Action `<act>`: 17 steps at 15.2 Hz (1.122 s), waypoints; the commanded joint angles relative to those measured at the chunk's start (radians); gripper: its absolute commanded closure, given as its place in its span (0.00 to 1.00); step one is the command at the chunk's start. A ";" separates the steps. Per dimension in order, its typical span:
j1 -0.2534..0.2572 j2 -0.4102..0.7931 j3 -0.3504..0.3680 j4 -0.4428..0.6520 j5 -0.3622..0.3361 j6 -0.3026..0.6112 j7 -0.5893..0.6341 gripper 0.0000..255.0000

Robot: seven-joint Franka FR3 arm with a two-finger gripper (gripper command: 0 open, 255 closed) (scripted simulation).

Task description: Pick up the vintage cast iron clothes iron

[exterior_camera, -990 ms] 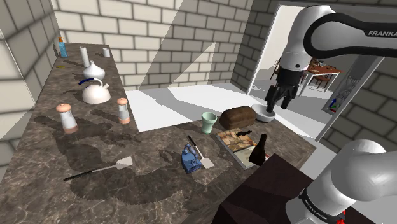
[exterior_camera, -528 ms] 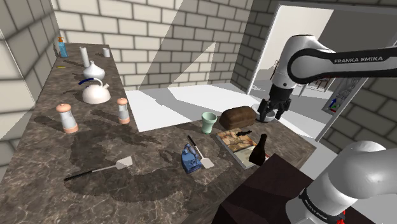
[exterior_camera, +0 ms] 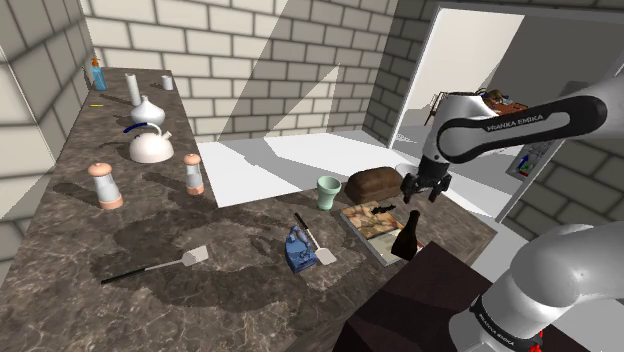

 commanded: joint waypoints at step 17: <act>-0.223 0.610 -0.091 0.025 -0.245 0.669 0.234 0.00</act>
